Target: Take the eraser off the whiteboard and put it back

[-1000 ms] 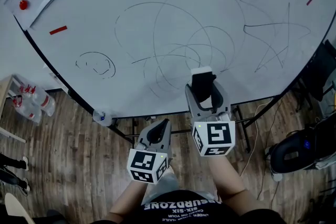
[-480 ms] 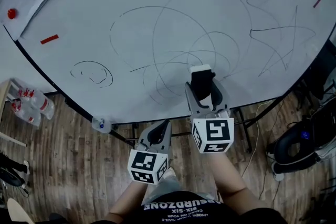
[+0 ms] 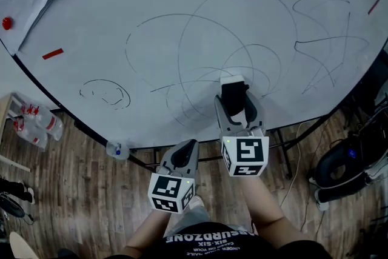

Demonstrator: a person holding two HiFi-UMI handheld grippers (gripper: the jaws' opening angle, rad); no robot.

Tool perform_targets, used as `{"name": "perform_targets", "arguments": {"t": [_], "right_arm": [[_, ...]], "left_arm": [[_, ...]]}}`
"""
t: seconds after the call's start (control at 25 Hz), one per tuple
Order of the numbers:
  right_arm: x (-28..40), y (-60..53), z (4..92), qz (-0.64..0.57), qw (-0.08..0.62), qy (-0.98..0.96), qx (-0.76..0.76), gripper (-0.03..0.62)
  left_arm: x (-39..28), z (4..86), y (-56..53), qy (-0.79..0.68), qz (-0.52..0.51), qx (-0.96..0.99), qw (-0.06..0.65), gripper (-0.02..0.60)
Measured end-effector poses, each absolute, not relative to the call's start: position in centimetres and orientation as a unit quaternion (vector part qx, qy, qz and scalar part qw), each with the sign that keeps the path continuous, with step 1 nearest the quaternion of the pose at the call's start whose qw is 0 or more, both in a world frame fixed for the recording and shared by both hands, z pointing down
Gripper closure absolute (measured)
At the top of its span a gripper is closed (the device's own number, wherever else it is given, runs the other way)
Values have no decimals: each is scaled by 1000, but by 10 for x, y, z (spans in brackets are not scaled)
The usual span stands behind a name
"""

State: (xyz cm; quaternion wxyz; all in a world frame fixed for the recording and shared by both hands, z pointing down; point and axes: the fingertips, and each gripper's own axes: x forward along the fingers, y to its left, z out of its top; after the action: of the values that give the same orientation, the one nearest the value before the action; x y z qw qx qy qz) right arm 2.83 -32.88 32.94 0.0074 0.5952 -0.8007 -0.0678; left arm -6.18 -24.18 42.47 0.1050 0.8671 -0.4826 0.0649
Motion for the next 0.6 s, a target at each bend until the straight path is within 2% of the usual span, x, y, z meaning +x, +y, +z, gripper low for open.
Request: {"name": "perform_targets", "arguments": {"t": [0.6], "right_arm": [[28, -324, 328, -85, 8, -796, 599, 335]], "left_arm": [[-70, 422, -238, -494, 60, 861, 103, 574]]}}
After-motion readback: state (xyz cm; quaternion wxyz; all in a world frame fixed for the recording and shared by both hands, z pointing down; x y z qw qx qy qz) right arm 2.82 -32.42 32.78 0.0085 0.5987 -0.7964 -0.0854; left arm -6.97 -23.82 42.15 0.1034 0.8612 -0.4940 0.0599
